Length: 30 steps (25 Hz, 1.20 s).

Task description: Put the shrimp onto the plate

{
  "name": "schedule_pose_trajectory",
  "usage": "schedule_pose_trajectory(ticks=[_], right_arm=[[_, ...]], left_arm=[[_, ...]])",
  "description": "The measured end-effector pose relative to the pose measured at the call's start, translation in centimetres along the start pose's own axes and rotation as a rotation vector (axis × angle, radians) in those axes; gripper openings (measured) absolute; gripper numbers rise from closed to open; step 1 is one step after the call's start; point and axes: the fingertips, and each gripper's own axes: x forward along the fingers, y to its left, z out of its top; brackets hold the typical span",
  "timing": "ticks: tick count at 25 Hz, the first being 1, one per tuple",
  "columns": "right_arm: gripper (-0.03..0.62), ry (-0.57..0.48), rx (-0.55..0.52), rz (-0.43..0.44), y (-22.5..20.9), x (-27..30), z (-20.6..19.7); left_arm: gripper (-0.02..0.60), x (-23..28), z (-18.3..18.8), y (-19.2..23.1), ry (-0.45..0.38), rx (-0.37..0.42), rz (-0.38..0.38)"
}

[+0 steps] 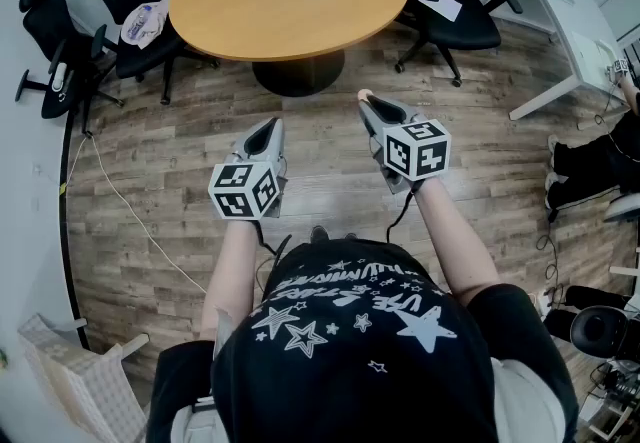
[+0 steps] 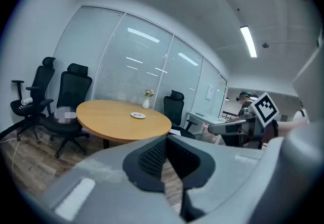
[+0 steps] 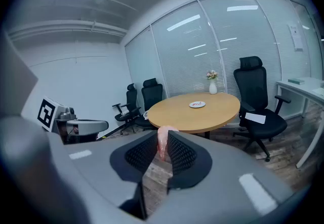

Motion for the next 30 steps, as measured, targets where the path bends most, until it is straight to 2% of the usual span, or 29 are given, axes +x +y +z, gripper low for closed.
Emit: schedule_pose_trajectory(ticks=[12,30], right_arm=[[0.066,0.016,0.003,-0.002,0.3,-0.1,-1.1],[0.067,0.009,0.053,-0.079,0.1,0.9,-2.6]], left_arm=[[0.002,-0.2,-1.2,-0.4,0.023,-0.005,-0.006],[0.002,0.2,-2.6,2.2,0.066,-0.008,-0.065]])
